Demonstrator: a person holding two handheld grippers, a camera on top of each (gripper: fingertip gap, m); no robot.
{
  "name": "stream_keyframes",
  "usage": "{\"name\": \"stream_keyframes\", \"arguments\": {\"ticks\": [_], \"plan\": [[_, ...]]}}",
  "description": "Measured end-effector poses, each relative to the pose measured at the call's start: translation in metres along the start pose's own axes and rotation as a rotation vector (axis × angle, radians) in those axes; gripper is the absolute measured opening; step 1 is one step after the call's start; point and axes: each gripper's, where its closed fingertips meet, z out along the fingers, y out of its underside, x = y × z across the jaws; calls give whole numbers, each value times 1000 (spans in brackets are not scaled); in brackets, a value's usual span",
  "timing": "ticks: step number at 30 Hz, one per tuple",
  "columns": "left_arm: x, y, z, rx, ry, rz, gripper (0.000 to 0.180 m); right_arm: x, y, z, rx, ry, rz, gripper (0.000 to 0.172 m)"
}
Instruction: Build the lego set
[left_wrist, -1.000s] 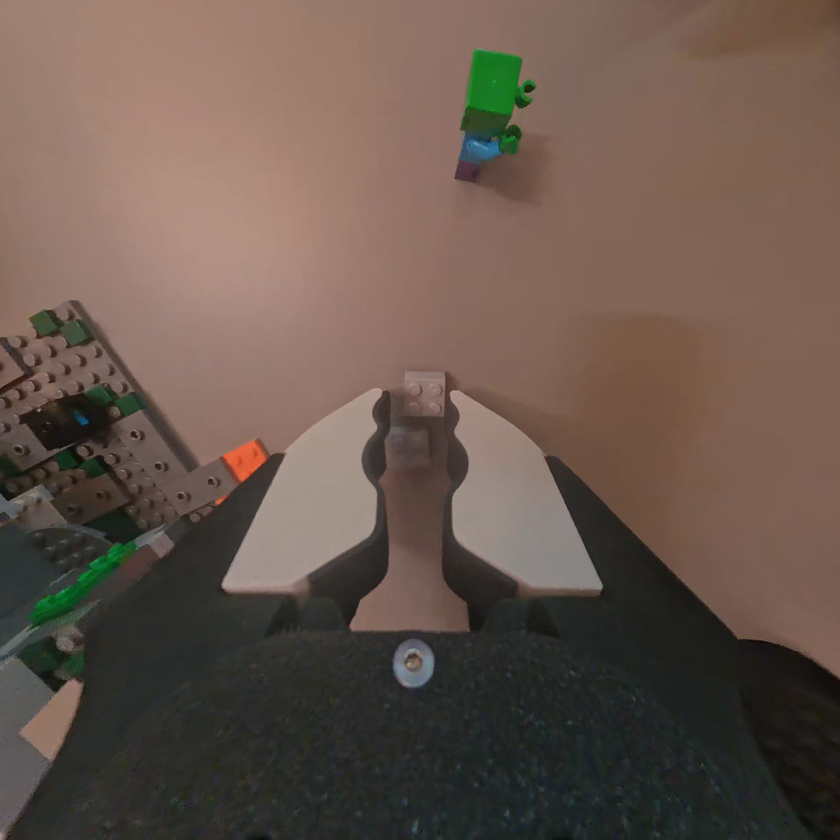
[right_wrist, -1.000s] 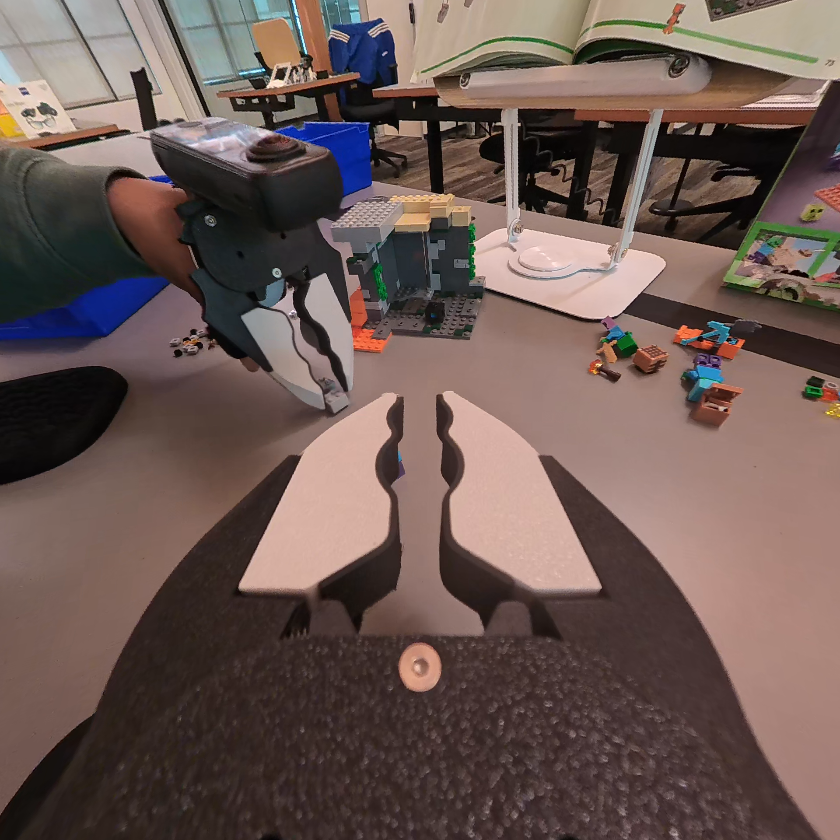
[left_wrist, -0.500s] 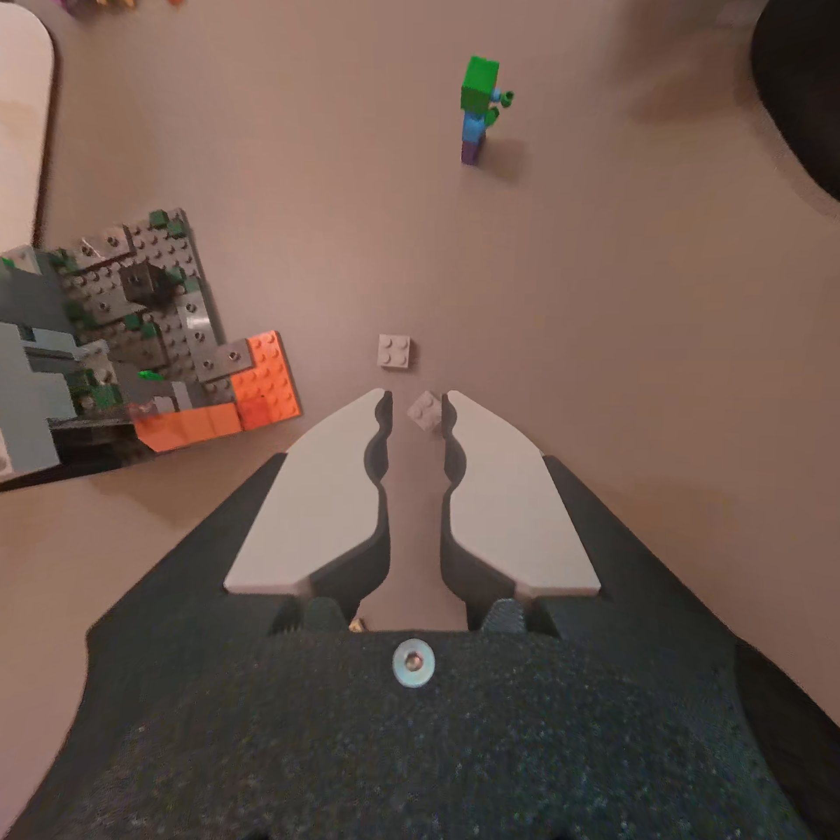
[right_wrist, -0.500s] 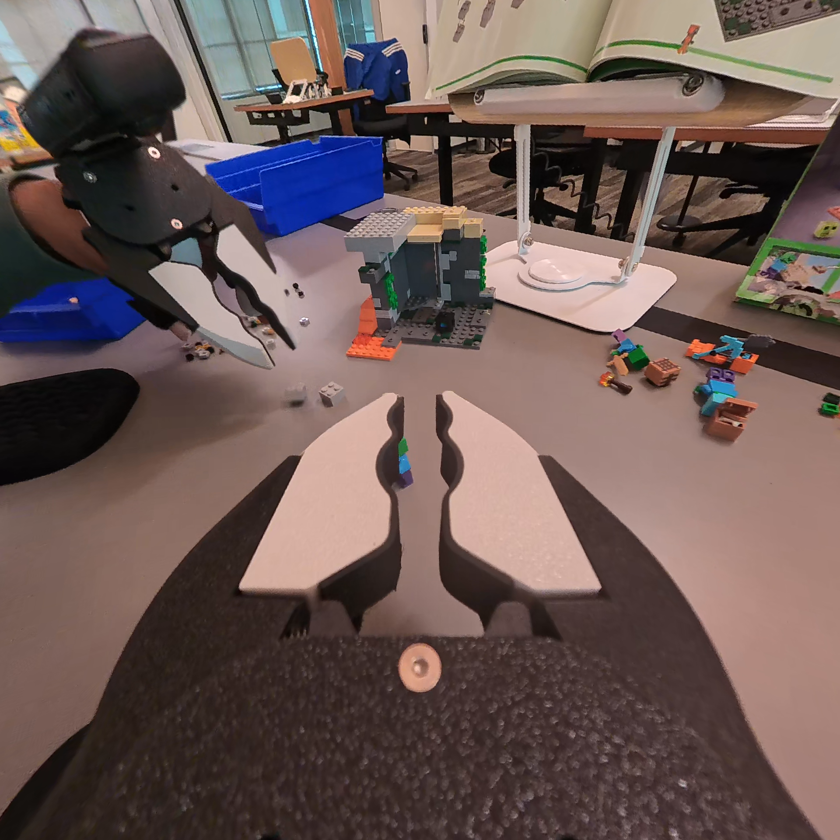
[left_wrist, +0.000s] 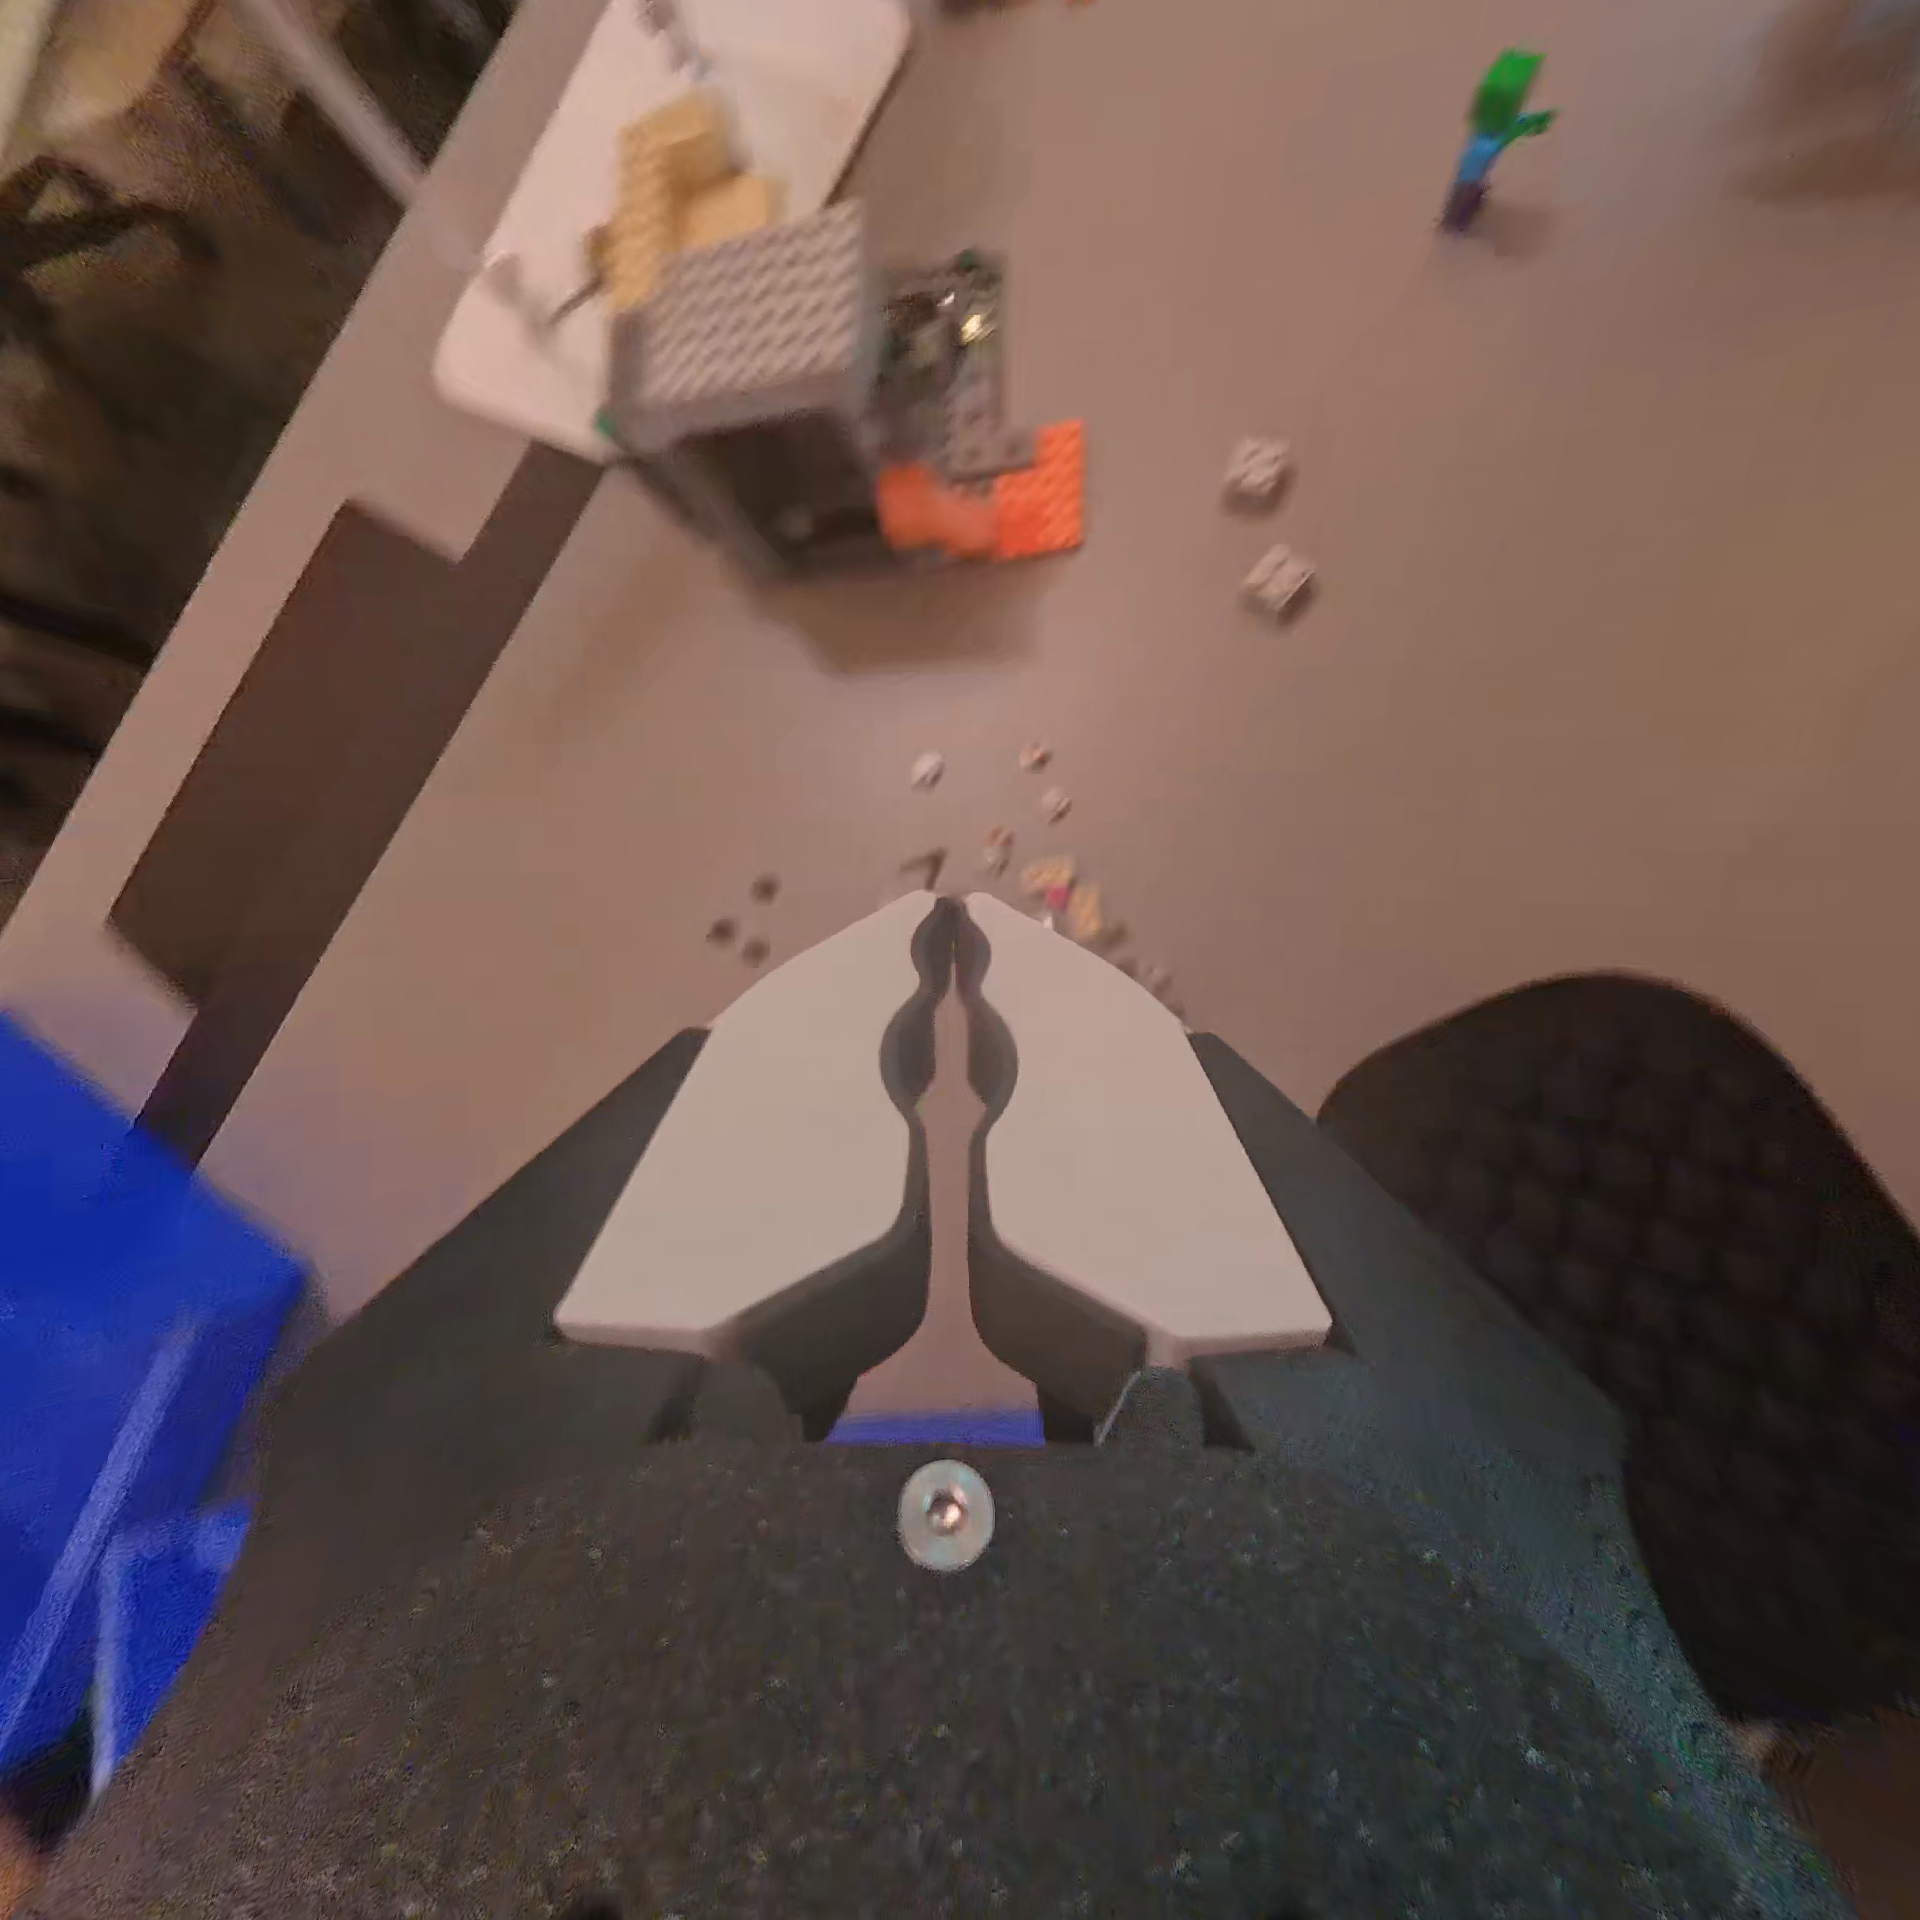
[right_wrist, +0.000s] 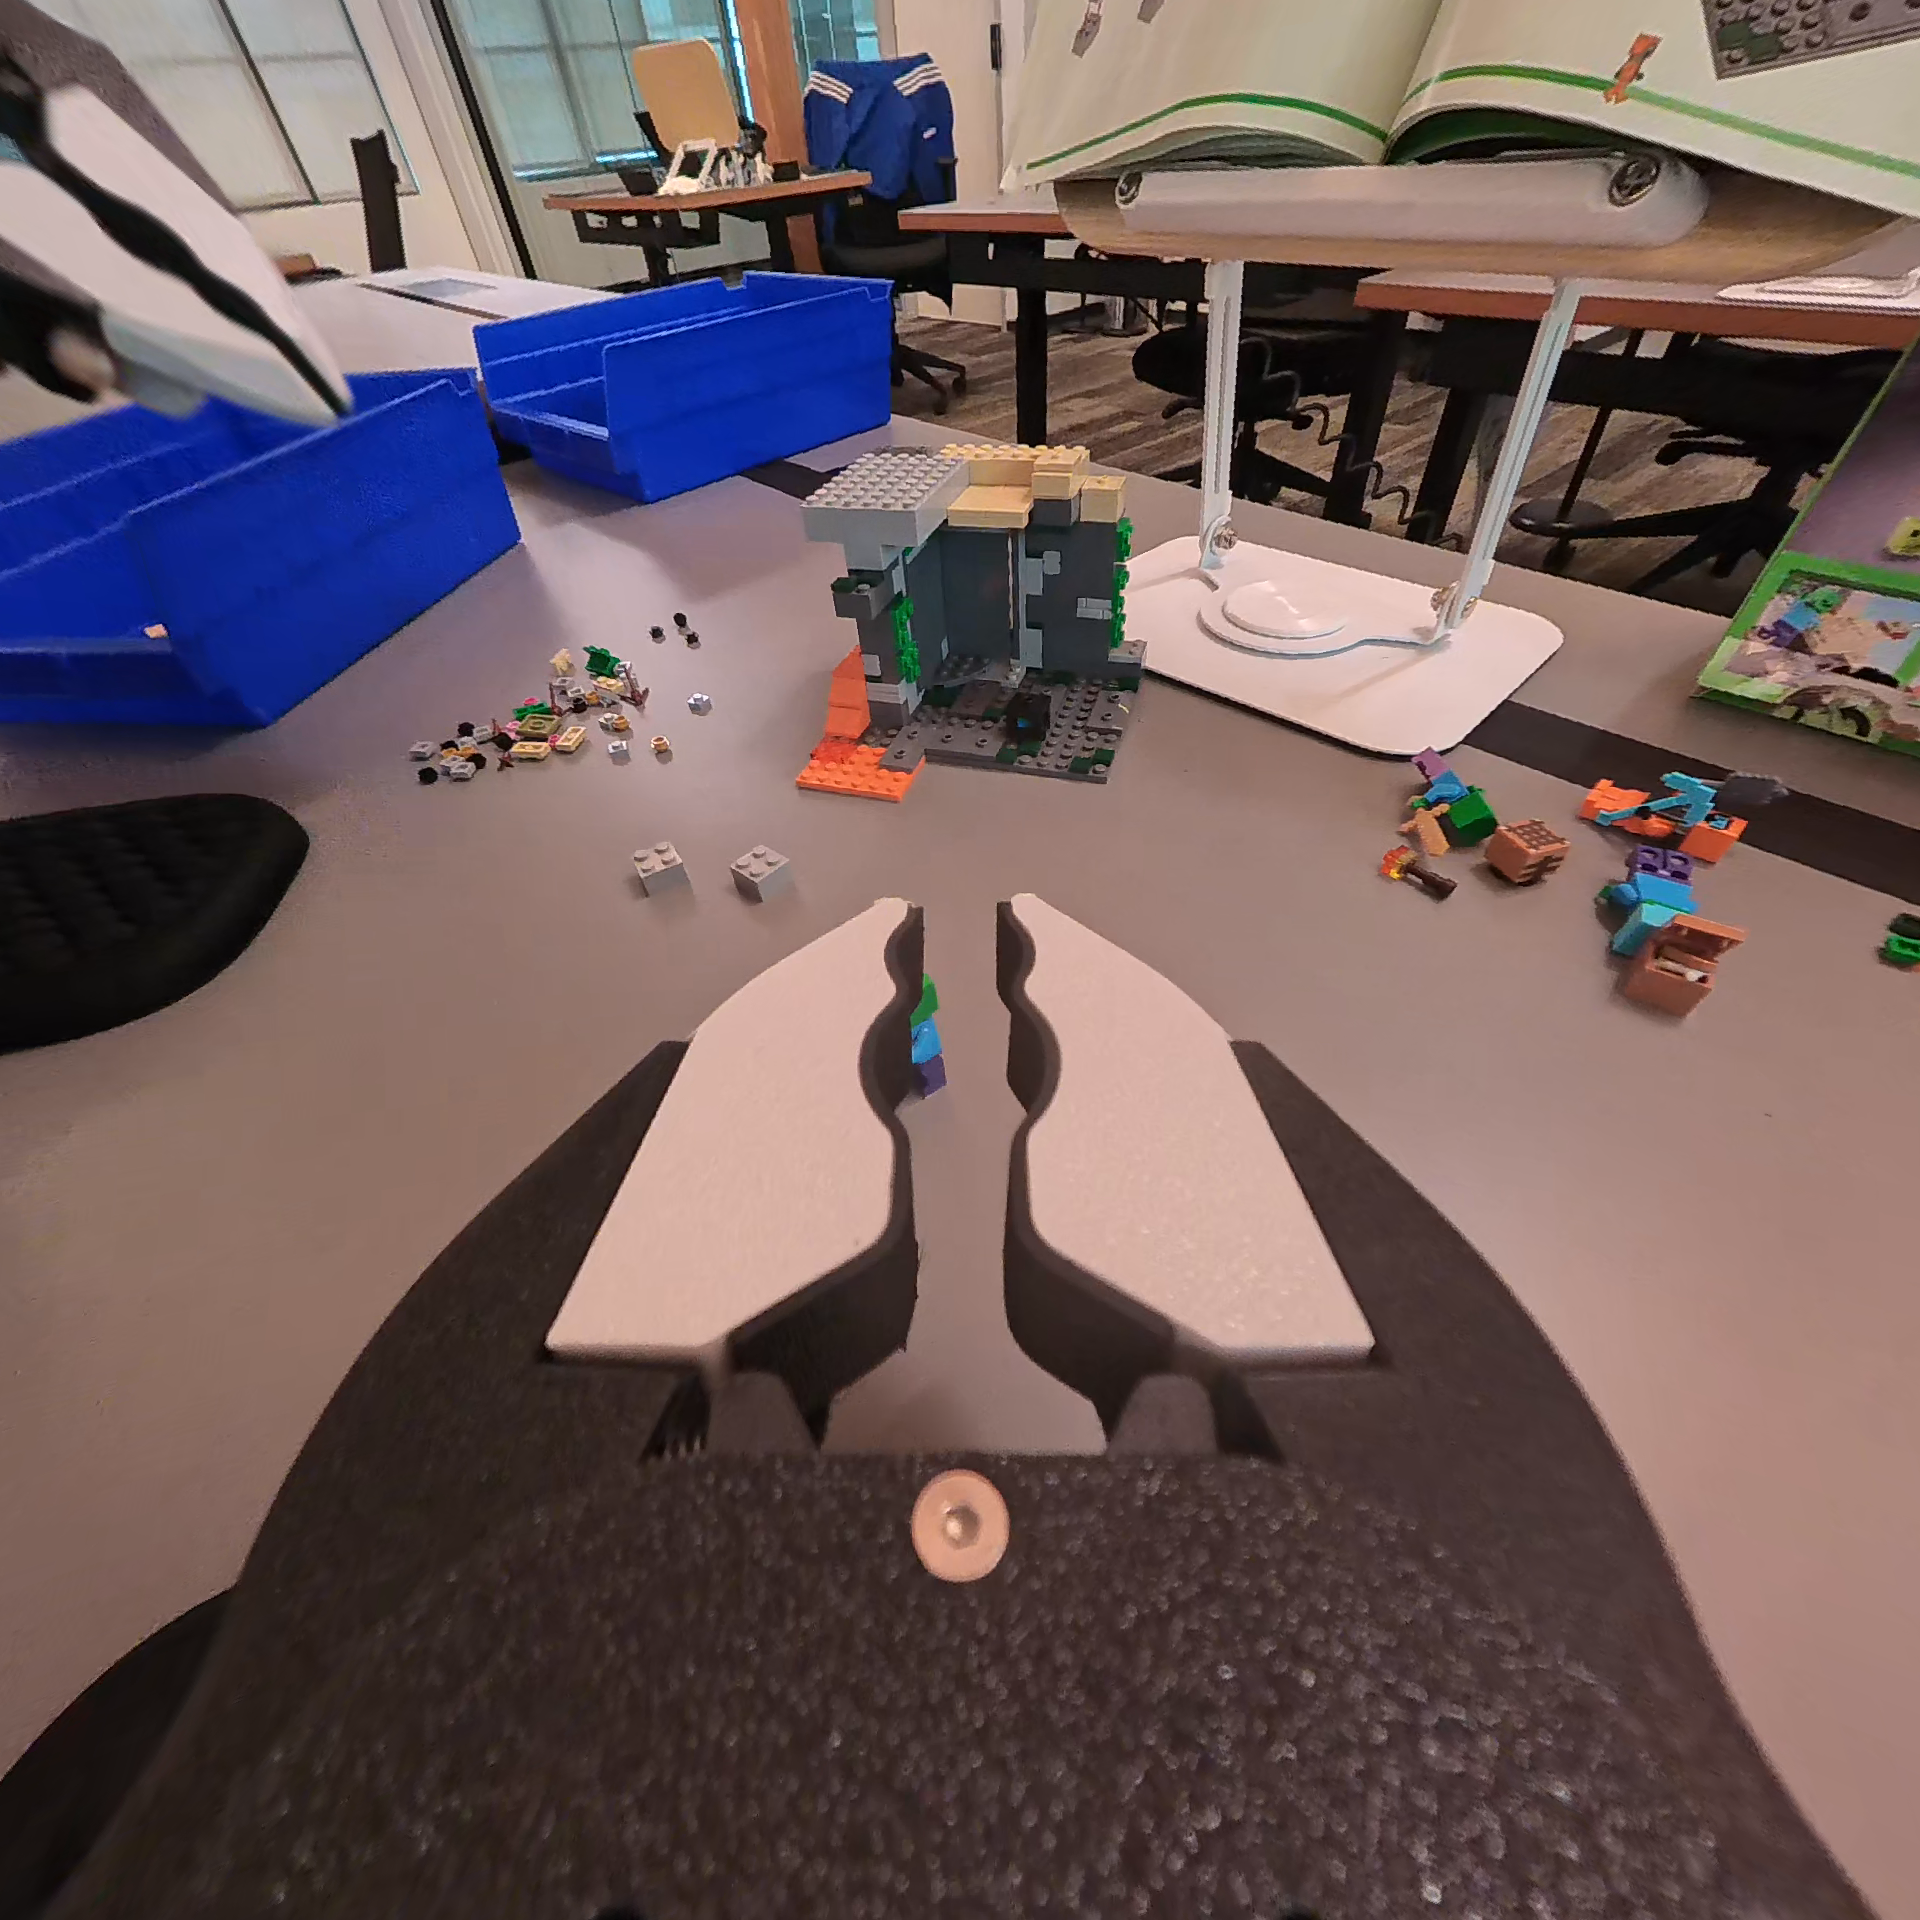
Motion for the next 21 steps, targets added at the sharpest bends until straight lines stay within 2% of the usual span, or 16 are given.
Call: {"name": "stream_keyframes", "arguments": {"ticks": [4, 7, 11, 14, 18, 21], "plan": [[-55, 56, -58, -91, -160, -124, 0, -2, 1, 2, -5, -4, -6, 13], [-83, 107, -79, -174, -206, -233, 0, -3, 2, 2, -6, -3, -15, 13], [-97, 177, -74, -317, -173, -277, 0, -1, 3, 2, -3, 1, -7, 13], [-90, 226, -59, -465, -83, -318, 9, -1, 3, 3, -5, 7, -1, 13], [-84, 257, -48, -560, -18, -338, 21, -1, 6, 4, -19, 18, -11, 12], [-80, 268, -47, -603, 16, -339, 21, -1, 7, 4, -26, 26, -16, 12]]}}
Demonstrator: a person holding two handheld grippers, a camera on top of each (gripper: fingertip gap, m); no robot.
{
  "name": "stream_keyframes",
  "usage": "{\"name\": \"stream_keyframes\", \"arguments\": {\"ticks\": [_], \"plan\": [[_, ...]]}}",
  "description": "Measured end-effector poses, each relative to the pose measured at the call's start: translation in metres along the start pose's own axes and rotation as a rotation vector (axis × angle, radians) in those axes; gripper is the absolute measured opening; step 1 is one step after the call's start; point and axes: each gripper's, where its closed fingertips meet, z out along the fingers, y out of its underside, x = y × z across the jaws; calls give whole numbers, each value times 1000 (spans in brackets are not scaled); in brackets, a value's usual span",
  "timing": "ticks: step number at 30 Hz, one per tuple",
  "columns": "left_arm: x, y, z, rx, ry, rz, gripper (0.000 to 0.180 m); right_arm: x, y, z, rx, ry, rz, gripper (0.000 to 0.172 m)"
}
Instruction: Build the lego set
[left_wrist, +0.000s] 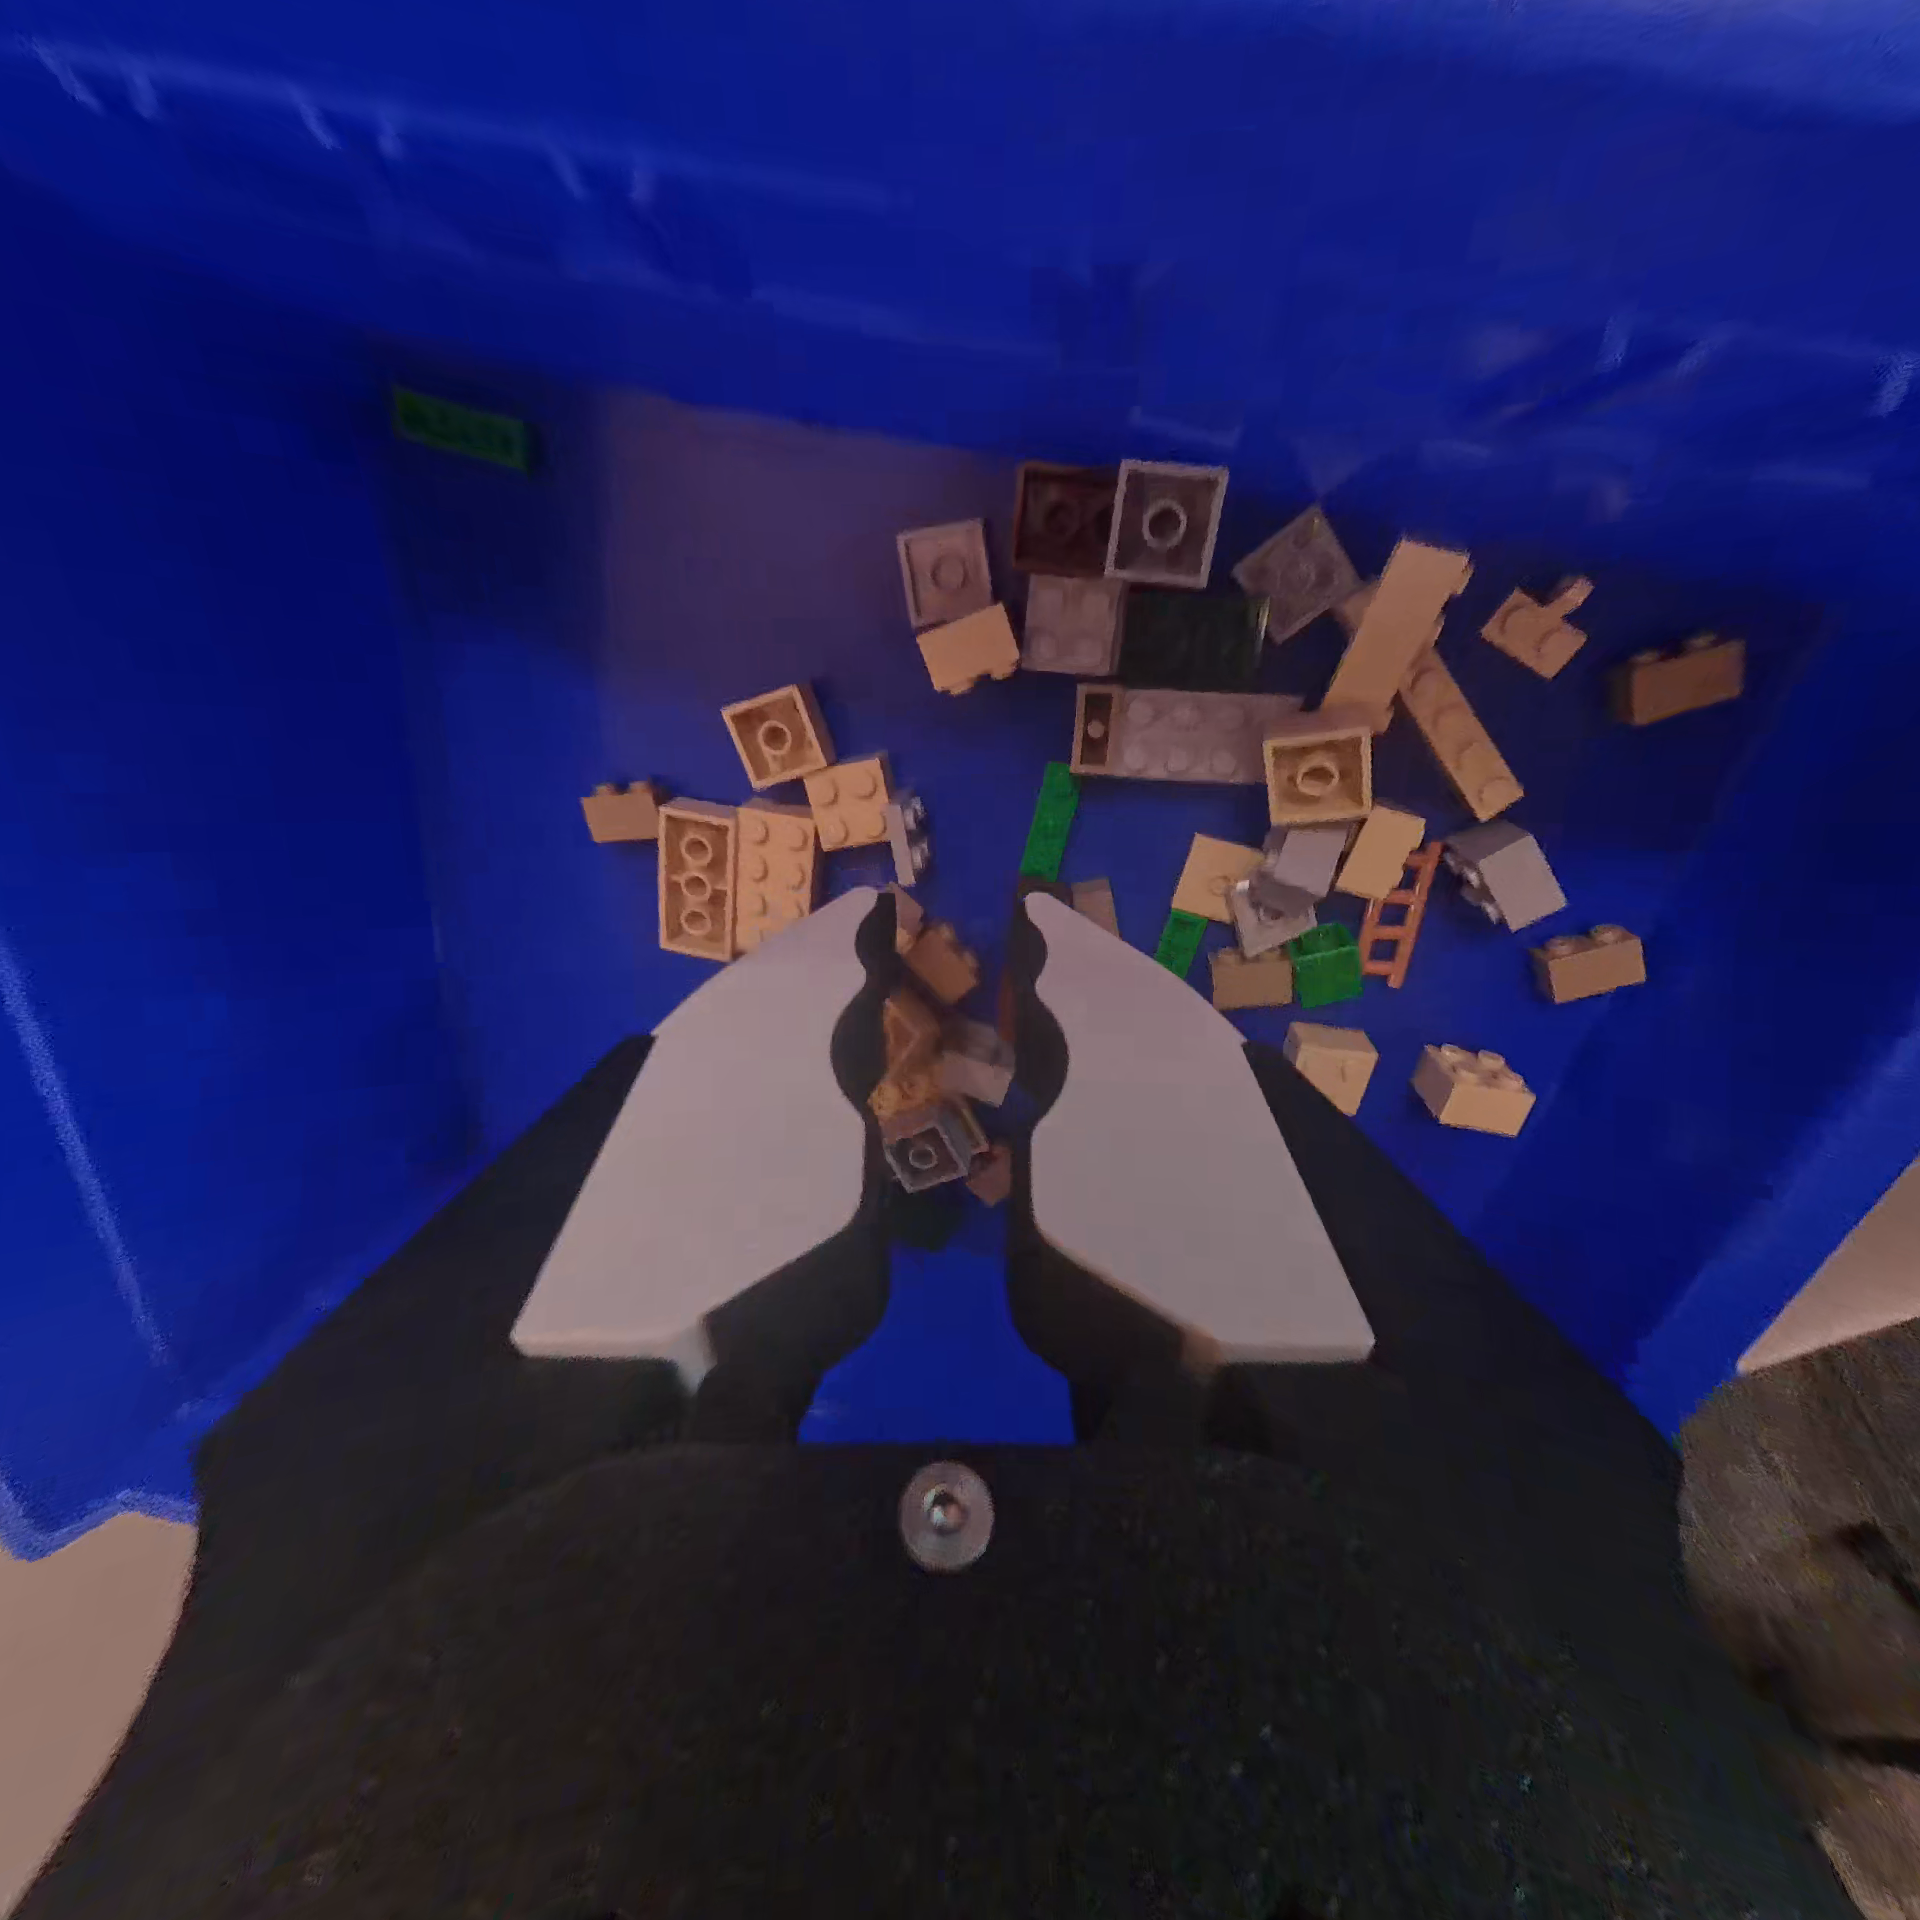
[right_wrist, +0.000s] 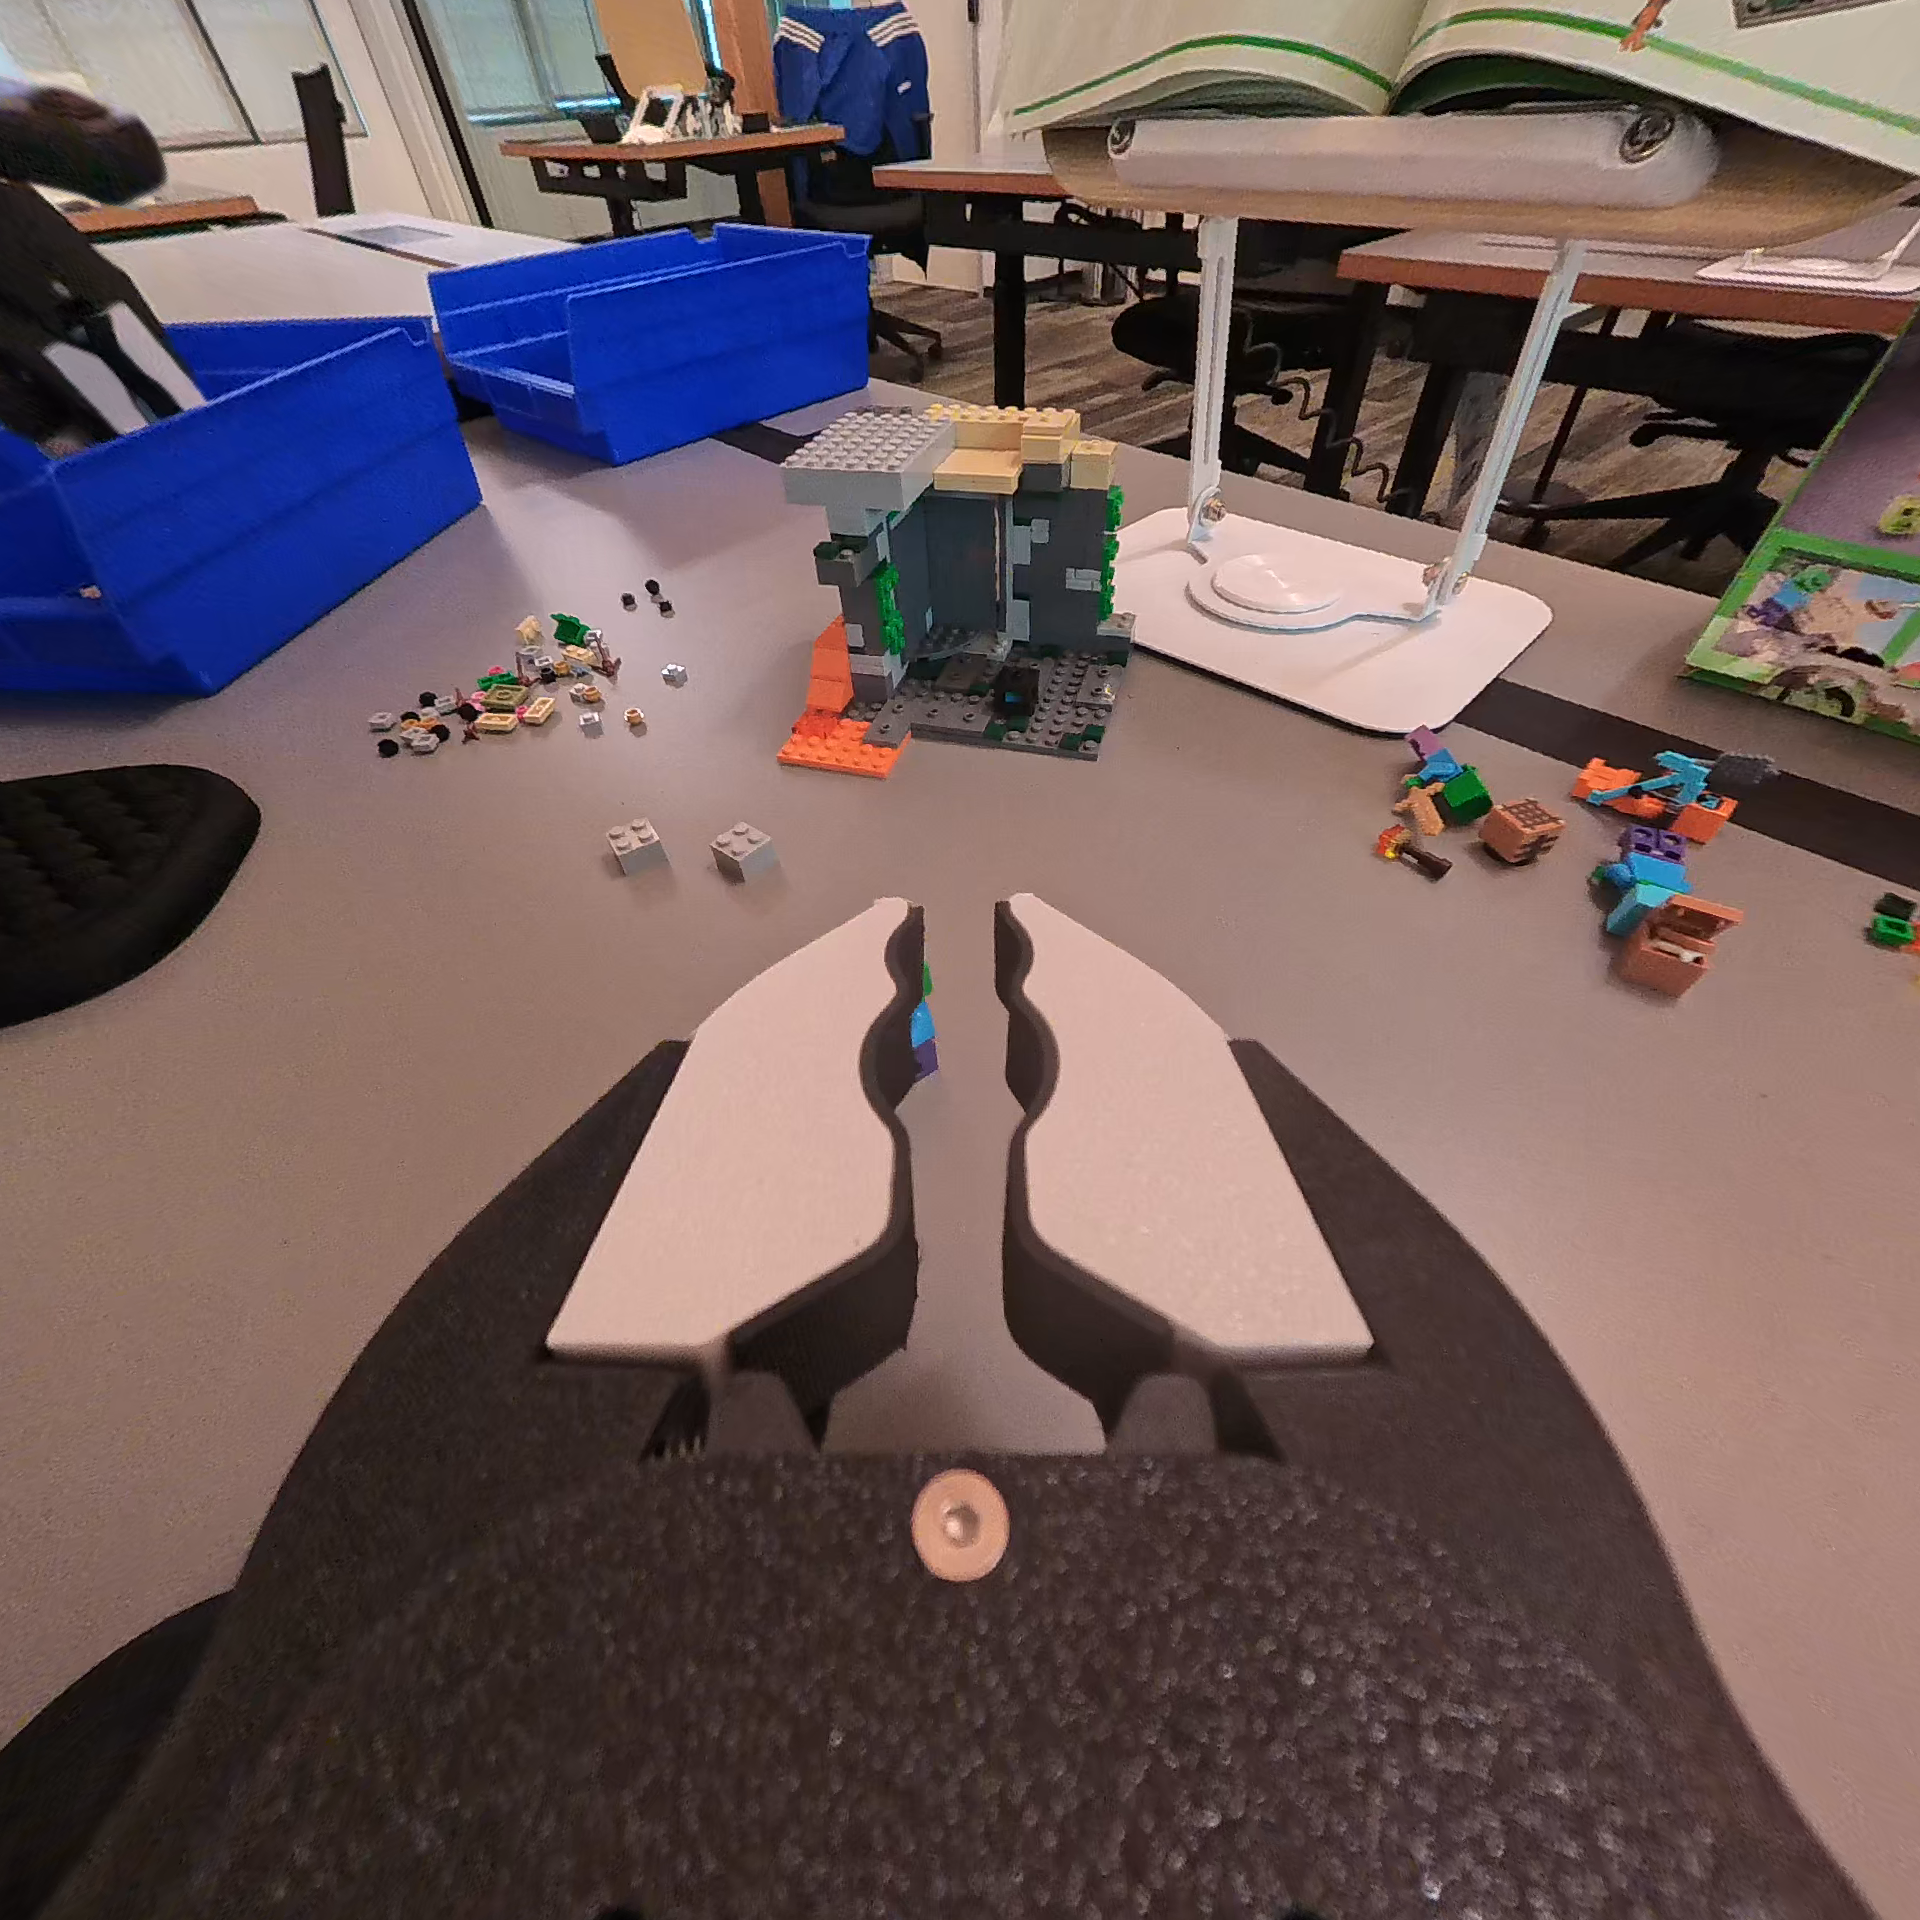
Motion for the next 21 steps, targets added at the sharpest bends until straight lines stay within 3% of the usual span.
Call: {"name": "stream_keyframes", "arguments": {"ticks": [9, 12, 16, 21], "plan": [[9, 45, 3, -207, 83, 105, 31, -1, 6, 4, -24, -5, -2, 12], [11, 48, 10, -228, 91, 122, 31, -1, 7, 4, -29, -4, -5, 12], [9, 45, 11, -225, 77, 125, 17, -1, 8, 3, -29, 0, -4, 12], [5, 37, -5, -174, 31, 120, 17, -2, 6, 2, -23, 2, -9, 12]]}}
